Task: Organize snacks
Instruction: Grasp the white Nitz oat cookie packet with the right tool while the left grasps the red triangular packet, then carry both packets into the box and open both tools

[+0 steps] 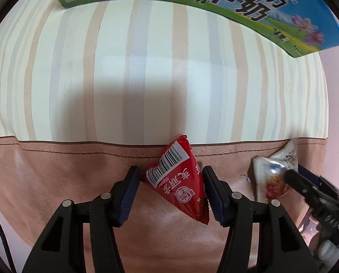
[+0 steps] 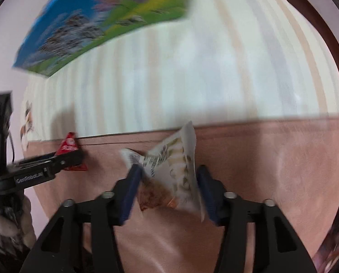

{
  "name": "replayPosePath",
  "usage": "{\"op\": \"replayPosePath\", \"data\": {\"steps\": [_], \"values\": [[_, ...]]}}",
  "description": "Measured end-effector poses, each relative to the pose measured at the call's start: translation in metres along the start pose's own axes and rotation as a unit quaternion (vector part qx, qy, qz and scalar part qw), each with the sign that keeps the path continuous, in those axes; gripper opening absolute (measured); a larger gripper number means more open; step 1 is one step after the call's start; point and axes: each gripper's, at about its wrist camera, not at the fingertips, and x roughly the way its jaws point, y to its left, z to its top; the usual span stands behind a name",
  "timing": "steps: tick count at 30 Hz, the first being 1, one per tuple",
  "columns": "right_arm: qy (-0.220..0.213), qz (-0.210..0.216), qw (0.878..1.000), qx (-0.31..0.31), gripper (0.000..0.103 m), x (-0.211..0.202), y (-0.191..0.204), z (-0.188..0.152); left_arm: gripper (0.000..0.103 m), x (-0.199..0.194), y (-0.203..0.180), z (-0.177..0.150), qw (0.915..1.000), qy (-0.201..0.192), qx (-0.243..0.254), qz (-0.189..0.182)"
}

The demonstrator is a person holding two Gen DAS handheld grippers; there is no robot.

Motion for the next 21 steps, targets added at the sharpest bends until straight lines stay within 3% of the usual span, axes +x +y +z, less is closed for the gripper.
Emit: {"op": "replayPosePath", "data": {"steps": [5, 8, 11, 17, 21], "values": [[0.014, 0.083, 0.987, 0.138, 0.069, -0.011, -0.046, -0.02, 0.054, 0.014, 0.002, -0.001, 0.9999, 0.006, -0.01, -0.009], [0.044, 0.14, 0.968, 0.205, 0.07, -0.001, -0.048, -0.029, 0.054, 0.019, 0.023, 0.006, 0.9998, 0.009, -0.01, -0.016], [0.06, 0.166, 0.947, 0.267, 0.07, 0.02, -0.041, -0.03, 0.054, 0.023, 0.04, 0.023, 0.9996, 0.011, -0.011, -0.024], [0.041, 0.142, 0.93, 0.335, 0.07, 0.044, -0.032, -0.01, 0.054, 0.027, 0.064, 0.027, 0.9985, 0.013, -0.017, -0.05], [0.04, 0.107, 0.933, 0.341, 0.071, 0.054, -0.019, 0.001, 0.054, 0.033, 0.083, 0.024, 0.9975, 0.014, -0.021, -0.066]]}}
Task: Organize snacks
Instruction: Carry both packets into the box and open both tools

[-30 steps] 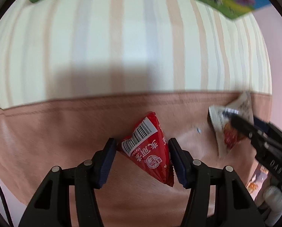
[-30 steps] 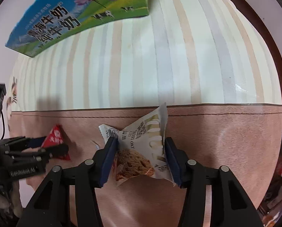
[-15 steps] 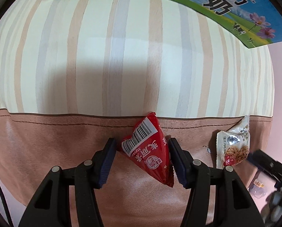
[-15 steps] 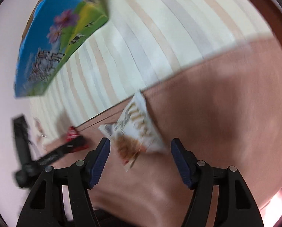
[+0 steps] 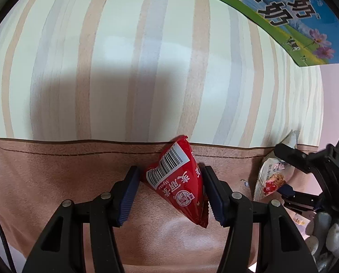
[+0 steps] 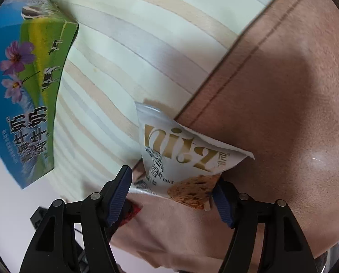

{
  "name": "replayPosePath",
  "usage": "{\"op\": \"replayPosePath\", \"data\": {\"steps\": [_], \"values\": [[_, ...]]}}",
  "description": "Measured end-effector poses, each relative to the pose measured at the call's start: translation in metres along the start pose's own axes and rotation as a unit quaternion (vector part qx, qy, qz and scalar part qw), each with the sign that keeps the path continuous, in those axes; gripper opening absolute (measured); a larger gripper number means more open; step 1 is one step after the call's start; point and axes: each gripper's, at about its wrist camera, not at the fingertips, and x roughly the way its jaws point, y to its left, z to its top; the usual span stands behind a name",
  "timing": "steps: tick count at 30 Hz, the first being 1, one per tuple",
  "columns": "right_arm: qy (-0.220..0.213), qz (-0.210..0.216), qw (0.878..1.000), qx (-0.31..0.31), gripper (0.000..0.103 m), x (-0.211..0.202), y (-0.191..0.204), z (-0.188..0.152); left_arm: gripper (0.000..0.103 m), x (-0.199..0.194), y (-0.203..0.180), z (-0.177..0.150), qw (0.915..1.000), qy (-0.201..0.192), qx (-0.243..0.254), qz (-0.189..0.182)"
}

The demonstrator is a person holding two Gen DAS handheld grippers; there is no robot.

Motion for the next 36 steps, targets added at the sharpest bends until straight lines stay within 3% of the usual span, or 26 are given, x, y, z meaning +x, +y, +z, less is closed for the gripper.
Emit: {"op": "replayPosePath", "data": {"steps": [4, 6, 7, 9, 11, 12, 14, 17, 19, 23, 31, 36], "values": [[-0.023, -0.044, 0.998, -0.05, 0.066, 0.003, 0.02, -0.001, 0.054, 0.001, 0.007, -0.001, 1.0, 0.0, 0.004, -0.005], [-0.036, -0.094, 0.985, -0.142, 0.059, 0.006, 0.044, -0.01, 0.054, -0.001, 0.005, -0.001, 0.9999, 0.0, 0.01, -0.004], [-0.045, -0.123, 0.971, -0.199, 0.057, 0.008, 0.057, -0.018, 0.054, -0.001, 0.007, -0.001, 0.9999, 0.0, 0.013, -0.004], [-0.054, -0.188, 0.927, -0.32, 0.057, 0.015, 0.082, -0.043, 0.054, -0.001, -0.005, 0.0, 0.9998, -0.001, 0.02, 0.0], [-0.051, -0.238, 0.888, -0.391, 0.057, 0.025, 0.091, -0.063, 0.054, -0.003, -0.005, -0.003, 0.9997, -0.003, 0.025, 0.005], [-0.05, -0.245, 0.881, -0.401, 0.058, 0.028, 0.092, -0.068, 0.054, -0.002, -0.005, -0.002, 0.9996, -0.003, 0.026, 0.006], [-0.054, -0.229, 0.891, -0.388, 0.063, 0.028, 0.088, -0.069, 0.055, 0.001, -0.006, -0.001, 0.9997, -0.001, 0.024, 0.007], [-0.064, -0.197, 0.917, -0.342, 0.064, 0.024, 0.08, -0.059, 0.055, 0.003, -0.014, 0.002, 0.9997, 0.004, 0.022, 0.011], [-0.073, -0.187, 0.924, -0.327, 0.063, 0.019, 0.077, -0.055, 0.054, 0.004, -0.014, 0.004, 0.9997, 0.005, 0.019, 0.011], [-0.087, -0.193, 0.911, -0.355, 0.052, 0.01, 0.079, -0.062, 0.054, -0.007, -0.021, 0.002, 0.9996, -0.004, 0.023, 0.017], [-0.092, -0.125, 0.92, -0.361, 0.051, -0.052, 0.076, -0.083, 0.054, -0.05, -0.036, -0.002, 0.9989, -0.032, 0.032, -0.008], [-0.109, -0.07, 0.914, -0.384, 0.051, -0.098, 0.101, -0.085, 0.054, -0.101, -0.051, 0.005, 0.9959, -0.071, 0.041, -0.038]]}}
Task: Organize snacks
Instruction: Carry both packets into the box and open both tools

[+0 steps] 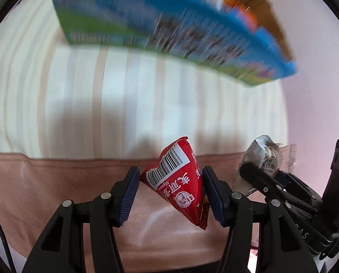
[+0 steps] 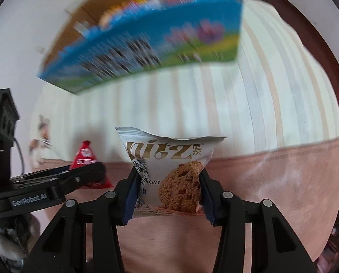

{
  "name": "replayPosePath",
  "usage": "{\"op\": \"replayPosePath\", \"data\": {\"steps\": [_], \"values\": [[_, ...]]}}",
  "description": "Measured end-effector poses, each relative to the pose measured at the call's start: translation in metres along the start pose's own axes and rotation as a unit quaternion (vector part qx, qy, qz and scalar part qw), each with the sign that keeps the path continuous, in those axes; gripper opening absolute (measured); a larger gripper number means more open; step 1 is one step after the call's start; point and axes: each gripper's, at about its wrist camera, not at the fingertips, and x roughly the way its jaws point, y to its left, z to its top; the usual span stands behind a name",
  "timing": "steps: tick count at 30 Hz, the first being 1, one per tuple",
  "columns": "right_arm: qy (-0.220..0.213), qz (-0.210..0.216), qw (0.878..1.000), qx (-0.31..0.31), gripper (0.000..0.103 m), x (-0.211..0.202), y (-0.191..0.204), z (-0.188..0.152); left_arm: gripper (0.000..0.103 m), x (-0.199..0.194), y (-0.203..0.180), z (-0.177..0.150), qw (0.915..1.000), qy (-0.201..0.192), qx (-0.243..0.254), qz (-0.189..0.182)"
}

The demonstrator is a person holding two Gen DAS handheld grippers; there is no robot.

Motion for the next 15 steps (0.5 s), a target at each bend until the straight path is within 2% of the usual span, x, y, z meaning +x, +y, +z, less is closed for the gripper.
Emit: {"op": "replayPosePath", "data": {"steps": [5, 8, 11, 15], "values": [[-0.055, 0.035, 0.997, -0.029, 0.051, -0.054, 0.017, 0.043, 0.054, -0.059, -0.022, 0.03, 0.9979, -0.06, 0.014, -0.02], [-0.086, 0.051, 0.994, -0.039, 0.051, -0.077, 0.035, 0.073, 0.054, -0.09, -0.029, 0.059, 0.9953, -0.093, 0.023, -0.015], [-0.115, 0.041, 0.991, -0.055, 0.051, -0.086, 0.049, 0.109, 0.054, -0.109, -0.028, 0.091, 0.9927, -0.115, 0.033, 0.011], [-0.126, 0.021, 0.99, -0.06, 0.051, -0.078, 0.053, 0.151, 0.054, -0.113, -0.013, 0.126, 0.99, -0.122, 0.036, 0.06]]}}
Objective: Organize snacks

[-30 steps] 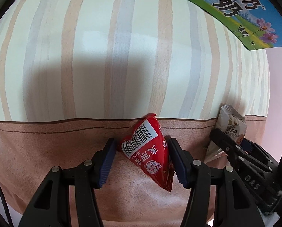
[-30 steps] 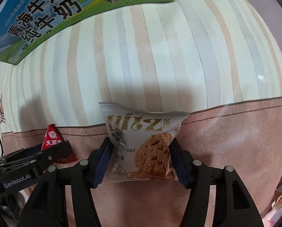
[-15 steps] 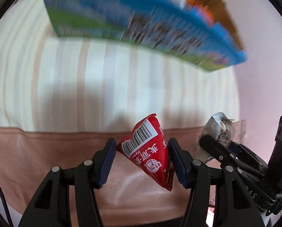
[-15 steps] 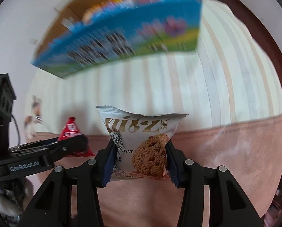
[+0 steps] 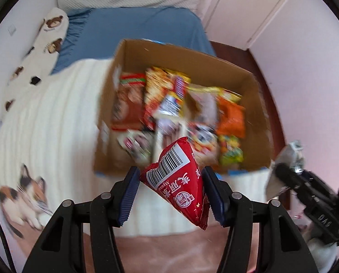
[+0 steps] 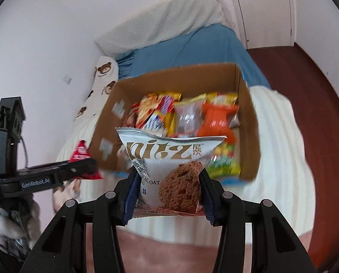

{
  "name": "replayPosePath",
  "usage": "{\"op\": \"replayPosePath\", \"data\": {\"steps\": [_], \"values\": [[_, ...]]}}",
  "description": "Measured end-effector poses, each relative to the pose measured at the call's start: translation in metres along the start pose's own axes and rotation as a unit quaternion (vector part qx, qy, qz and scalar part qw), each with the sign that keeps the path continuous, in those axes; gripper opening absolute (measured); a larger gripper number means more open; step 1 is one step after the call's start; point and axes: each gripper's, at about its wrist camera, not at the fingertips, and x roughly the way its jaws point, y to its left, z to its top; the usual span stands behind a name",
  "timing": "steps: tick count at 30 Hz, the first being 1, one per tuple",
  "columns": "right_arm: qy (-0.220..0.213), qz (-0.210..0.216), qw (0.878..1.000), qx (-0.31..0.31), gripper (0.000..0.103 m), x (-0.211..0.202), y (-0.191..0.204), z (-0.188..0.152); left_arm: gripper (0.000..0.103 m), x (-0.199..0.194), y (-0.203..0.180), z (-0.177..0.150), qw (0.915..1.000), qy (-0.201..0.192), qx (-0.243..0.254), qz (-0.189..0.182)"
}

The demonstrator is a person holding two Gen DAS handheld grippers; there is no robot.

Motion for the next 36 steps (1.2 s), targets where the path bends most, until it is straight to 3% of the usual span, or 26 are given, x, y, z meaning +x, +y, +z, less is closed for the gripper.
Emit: {"op": "replayPosePath", "data": {"steps": [4, 9, 10, 11, 13, 21, 25, 36], "values": [[0.006, -0.022, 1.0, 0.003, 0.051, 0.025, -0.011, 0.024, 0.055, 0.029, 0.016, 0.029, 0.9977, 0.023, 0.006, 0.063], [0.06, -0.05, 0.997, 0.012, 0.052, 0.075, -0.027, 0.037, 0.056, 0.069, 0.028, 0.027, 0.9939, 0.072, 0.0, 0.083], [0.083, -0.061, 0.995, 0.009, 0.06, 0.087, -0.029, 0.037, 0.057, 0.076, 0.031, 0.026, 0.9935, 0.082, -0.007, 0.08], [0.091, -0.066, 0.994, 0.011, 0.078, 0.092, -0.03, 0.037, 0.058, 0.078, 0.032, 0.023, 0.9931, 0.087, -0.013, 0.078], [0.099, -0.072, 0.993, 0.008, 0.094, 0.104, -0.033, 0.036, 0.07, 0.082, 0.032, 0.02, 0.9927, 0.093, -0.025, 0.072], [0.089, -0.103, 0.991, 0.013, 0.1, 0.1, -0.045, 0.037, 0.097, 0.081, 0.015, 0.011, 0.995, 0.056, -0.015, 0.081], [0.079, -0.119, 0.99, 0.007, 0.101, 0.09, -0.045, 0.036, 0.103, 0.077, 0.003, 0.009, 0.9953, 0.04, 0.004, 0.088], [0.051, -0.147, 0.988, -0.005, 0.102, 0.066, -0.035, 0.026, 0.103, 0.055, -0.016, 0.005, 0.9979, 0.01, 0.009, 0.064]]}}
